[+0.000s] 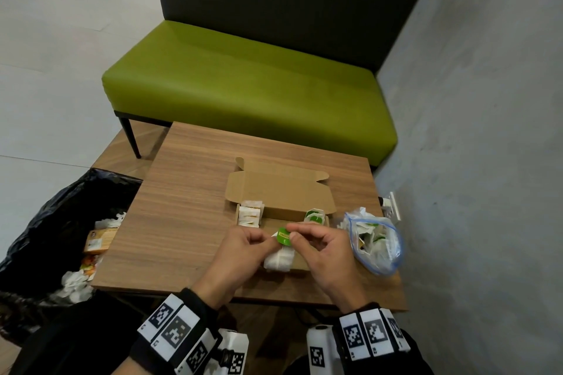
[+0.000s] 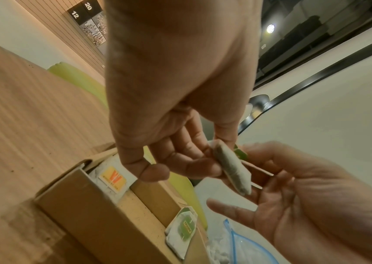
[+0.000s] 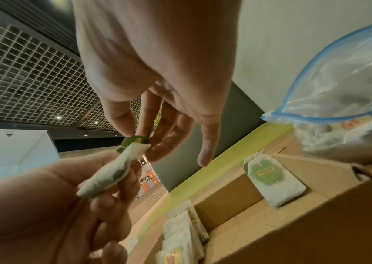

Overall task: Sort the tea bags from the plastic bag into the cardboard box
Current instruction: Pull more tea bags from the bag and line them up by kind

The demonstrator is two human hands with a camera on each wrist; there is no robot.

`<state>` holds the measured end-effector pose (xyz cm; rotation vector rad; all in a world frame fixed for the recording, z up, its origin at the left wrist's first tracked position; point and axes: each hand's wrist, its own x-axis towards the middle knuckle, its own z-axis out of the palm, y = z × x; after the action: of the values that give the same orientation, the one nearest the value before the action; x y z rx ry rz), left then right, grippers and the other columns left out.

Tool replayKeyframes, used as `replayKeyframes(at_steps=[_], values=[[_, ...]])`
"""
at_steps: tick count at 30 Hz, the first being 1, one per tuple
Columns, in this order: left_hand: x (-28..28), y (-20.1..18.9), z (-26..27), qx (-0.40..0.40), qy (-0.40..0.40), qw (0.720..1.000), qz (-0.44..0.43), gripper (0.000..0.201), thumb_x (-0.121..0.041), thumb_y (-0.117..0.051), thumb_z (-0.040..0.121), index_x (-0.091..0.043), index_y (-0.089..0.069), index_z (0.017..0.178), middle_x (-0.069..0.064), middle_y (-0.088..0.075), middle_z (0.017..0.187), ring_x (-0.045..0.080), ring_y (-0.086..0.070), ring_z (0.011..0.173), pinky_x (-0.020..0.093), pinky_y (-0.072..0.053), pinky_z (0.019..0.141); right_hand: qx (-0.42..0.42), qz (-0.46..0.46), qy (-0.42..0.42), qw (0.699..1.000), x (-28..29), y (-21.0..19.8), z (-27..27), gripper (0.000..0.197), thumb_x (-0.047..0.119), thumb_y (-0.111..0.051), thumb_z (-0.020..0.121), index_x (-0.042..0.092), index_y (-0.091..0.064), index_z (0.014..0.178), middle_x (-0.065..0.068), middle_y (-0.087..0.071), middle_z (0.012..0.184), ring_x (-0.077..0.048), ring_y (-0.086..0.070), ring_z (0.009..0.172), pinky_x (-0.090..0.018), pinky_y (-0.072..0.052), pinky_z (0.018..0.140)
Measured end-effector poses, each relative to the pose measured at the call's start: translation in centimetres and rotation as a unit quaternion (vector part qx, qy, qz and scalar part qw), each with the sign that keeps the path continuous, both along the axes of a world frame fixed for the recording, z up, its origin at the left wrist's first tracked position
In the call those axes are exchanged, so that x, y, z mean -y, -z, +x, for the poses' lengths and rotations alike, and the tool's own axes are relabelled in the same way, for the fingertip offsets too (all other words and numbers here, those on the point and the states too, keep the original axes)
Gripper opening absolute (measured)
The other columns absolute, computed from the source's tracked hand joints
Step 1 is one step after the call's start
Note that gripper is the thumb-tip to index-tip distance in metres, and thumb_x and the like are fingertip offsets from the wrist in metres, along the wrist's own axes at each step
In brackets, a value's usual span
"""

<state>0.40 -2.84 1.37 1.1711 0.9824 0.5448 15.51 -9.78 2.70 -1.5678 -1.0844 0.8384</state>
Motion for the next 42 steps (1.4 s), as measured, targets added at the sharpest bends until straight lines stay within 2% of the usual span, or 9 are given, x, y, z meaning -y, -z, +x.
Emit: replayKeyframes(at_steps=[6,14,17,21,26,30,34,38,42], values=[[0.1,0.3,-0.1,-0.009,0.015,1.000,0.003,0.020,-0.016,-0.065,0.092,-0.003,-0.076,0.082,0.015,-0.073,0.079,0.012,-0.062,0.068,0.025,-0.049,0.064,0.009,-0.023,0.019,1.000,0.0,0.6,0.2,0.031,0.005,-0.078,0.081,0.026,-0.076,0.104,0.001,-0.075,0.091,-0.015,-0.070,0.087,-0.040,-0.058,0.088],[0.0,0.1,-0.1,0.043,0.050,0.998,0.007,0.024,-0.024,-0.061,0.095,-0.008,-0.077,0.089,0.013,-0.074,0.085,0.016,-0.065,0.074,0.025,-0.052,0.065,0.013,-0.086,0.009,0.996,-0.5,0.5,0.7,0.024,0.011,-0.080,0.079,0.032,-0.078,0.090,-0.004,-0.076,0.084,-0.026,-0.071,0.079,-0.053,-0.060,0.077],[-0.2,0.4,-0.2,0.015,0.092,0.991,0.094,0.011,-0.022,-0.068,0.091,-0.017,-0.077,0.095,0.009,-0.075,0.089,0.016,-0.069,0.080,0.030,-0.055,0.073,0.018,-0.096,-0.002,0.995,-0.6,-0.1,1.0,0.026,0.007,-0.080,0.079,0.031,-0.077,0.088,-0.004,-0.075,0.084,-0.016,-0.063,0.073,-0.048,-0.059,0.078],[-0.4,1.3,0.3,-0.051,0.123,0.971,0.201,0.006,-0.024,-0.072,0.089,-0.030,-0.074,0.088,-0.005,-0.069,0.074,0.006,-0.061,0.068,0.032,-0.051,0.063,0.037,-0.095,-0.035,0.994,-0.7,-1.4,1.7,0.023,0.002,-0.080,0.077,0.024,-0.076,0.078,-0.007,-0.074,0.079,-0.015,-0.064,0.072,-0.037,-0.057,0.072],[0.0,1.2,1.2,-0.049,0.126,0.966,0.222,0.008,-0.030,-0.076,0.085,-0.035,-0.069,0.087,-0.008,-0.066,0.071,0.007,-0.059,0.066,0.032,-0.049,0.063,0.086,-0.103,-0.077,0.988,-1.0,-2.5,3.5,0.018,0.004,-0.080,0.078,0.021,-0.076,0.084,-0.005,-0.072,0.079,-0.016,-0.064,0.075,-0.036,-0.056,0.075],[0.1,1.7,1.7,-0.094,0.125,0.953,0.259,0.011,-0.033,-0.072,0.087,-0.036,-0.070,0.098,-0.010,-0.069,0.081,0.005,-0.062,0.074,0.031,-0.052,0.067,0.221,-0.147,-0.130,0.955,-1.3,-3.2,4.1,0.010,0.013,-0.079,0.080,0.021,-0.077,0.085,0.003,-0.070,0.072,-0.013,-0.064,0.069,-0.038,-0.056,0.073],[0.1,2.3,1.8,-0.156,0.120,0.953,0.229,0.052,-0.043,-0.072,0.085,-0.033,-0.052,0.132,-0.021,-0.060,0.108,-0.001,-0.061,0.078,0.016,-0.051,0.070,0.332,-0.158,-0.114,0.923,-1.8,-3.5,5.2,0.007,0.022,-0.075,0.083,0.027,-0.077,0.087,0.012,-0.070,0.076,-0.008,-0.063,0.074,-0.037,-0.053,0.079],[0.2,2.4,1.4,-0.221,0.181,0.931,0.226,0.049,-0.042,-0.069,0.088,-0.030,-0.052,0.132,-0.019,-0.060,0.113,0.002,-0.059,0.083,0.022,-0.052,0.080,0.498,-0.169,-0.049,0.849,-2.8,-3.0,6.1,0.011,0.032,-0.067,0.091,0.035,-0.073,0.099,0.017,-0.070,0.094,-0.006,-0.053,0.095,-0.037,-0.029,0.100],[0.5,2.4,1.2,-0.245,0.223,0.915,0.230,0.041,-0.039,-0.066,0.091,-0.030,-0.055,0.130,-0.015,-0.060,0.121,0.000,-0.054,0.096,0.021,-0.049,0.089,0.494,-0.218,-0.068,0.839,-3.7,-2.1,6.7,0.012,0.033,-0.069,0.089,0.036,-0.073,0.100,0.017,-0.070,0.095,-0.009,-0.056,0.102,-0.037,-0.027,0.098]])
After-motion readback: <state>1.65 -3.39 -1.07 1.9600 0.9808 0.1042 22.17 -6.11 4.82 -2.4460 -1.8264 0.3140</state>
